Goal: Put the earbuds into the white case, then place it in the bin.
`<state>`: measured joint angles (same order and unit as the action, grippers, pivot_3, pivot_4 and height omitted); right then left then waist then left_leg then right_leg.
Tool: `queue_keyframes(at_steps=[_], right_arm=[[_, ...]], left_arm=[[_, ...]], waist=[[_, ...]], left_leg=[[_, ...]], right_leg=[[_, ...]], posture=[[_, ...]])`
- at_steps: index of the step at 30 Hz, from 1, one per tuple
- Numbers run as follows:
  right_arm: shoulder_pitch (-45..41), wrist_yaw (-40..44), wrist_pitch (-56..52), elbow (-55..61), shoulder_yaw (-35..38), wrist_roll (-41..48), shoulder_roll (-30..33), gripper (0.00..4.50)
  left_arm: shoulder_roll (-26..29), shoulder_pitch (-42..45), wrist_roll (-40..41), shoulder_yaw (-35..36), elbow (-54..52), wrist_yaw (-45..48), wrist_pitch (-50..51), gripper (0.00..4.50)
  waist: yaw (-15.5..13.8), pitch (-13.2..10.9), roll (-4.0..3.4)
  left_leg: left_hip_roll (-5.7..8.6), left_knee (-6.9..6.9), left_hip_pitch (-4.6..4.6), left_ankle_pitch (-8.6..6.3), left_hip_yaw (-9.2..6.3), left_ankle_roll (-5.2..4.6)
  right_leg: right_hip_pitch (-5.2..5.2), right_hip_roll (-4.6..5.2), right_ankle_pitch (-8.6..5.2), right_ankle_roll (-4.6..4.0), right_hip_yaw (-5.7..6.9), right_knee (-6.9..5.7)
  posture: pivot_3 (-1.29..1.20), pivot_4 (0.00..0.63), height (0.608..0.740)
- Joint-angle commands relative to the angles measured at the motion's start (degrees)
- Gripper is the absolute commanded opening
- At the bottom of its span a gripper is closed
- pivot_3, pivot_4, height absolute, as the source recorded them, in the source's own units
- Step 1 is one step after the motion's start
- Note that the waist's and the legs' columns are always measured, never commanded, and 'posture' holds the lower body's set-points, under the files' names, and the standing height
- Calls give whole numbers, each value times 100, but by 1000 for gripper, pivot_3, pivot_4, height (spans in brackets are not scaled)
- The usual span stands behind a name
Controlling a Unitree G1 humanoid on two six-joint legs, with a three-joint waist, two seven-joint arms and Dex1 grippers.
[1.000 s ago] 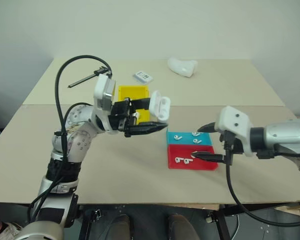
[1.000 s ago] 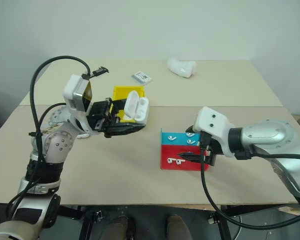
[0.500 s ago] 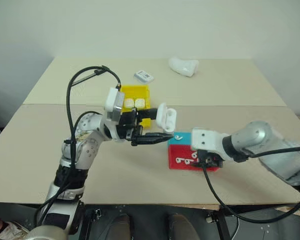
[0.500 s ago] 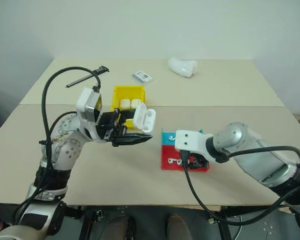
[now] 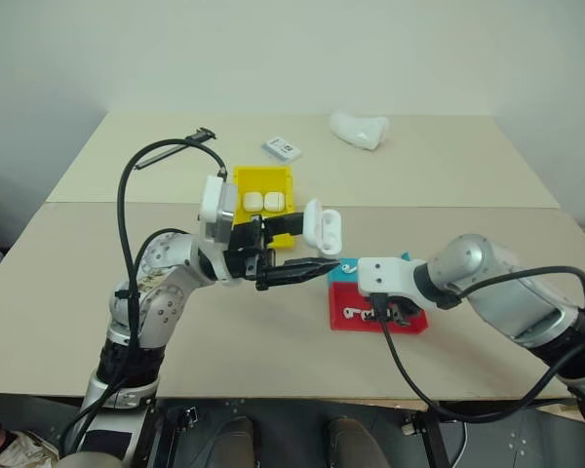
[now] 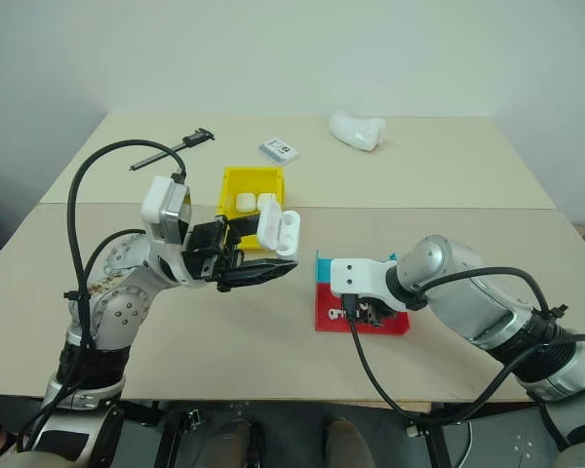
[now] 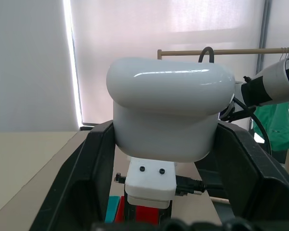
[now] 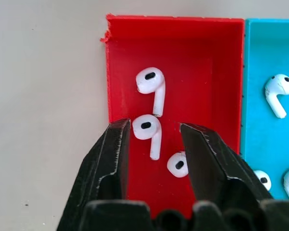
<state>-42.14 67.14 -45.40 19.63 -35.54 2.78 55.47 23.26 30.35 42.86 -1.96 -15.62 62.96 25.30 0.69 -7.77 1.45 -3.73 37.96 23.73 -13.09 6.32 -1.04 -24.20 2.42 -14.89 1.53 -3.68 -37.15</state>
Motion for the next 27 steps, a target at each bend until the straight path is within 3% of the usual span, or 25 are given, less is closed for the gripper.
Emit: queue_keyframes(at_steps=[1,19,25,27], right_arm=[[-74,113,177,-63,9,-228,-73,2070],[224,335,523,-424,-19,-777,-388,2070],[303,379,577,-409,7,-829,-408,628],[342,381,532,-379,56,-824,-418,624]], left_arm=[[29,-8,119,103,-271,-79,-7,2762],[95,-127,167,143,-455,-236,84,2762],[113,-137,163,152,-493,-247,93,2762],[117,-130,161,153,-481,-243,91,2762]], waist=[[0,0,0],[4,0,0],[2,0,0],[1,0,0]], left_leg=[[0,0,0,0,0,0],[0,0,-7,0,1,0],[0,0,-14,0,1,0],[0,0,-15,0,2,0]], right_leg=[[0,0,0,0,0,-1],[6,-1,0,0,1,-2],[11,-1,0,0,1,-2],[13,-1,0,0,1,-2]], posture=[[0,150,740],[0,150,740],[0,150,740],[0,150,740]])
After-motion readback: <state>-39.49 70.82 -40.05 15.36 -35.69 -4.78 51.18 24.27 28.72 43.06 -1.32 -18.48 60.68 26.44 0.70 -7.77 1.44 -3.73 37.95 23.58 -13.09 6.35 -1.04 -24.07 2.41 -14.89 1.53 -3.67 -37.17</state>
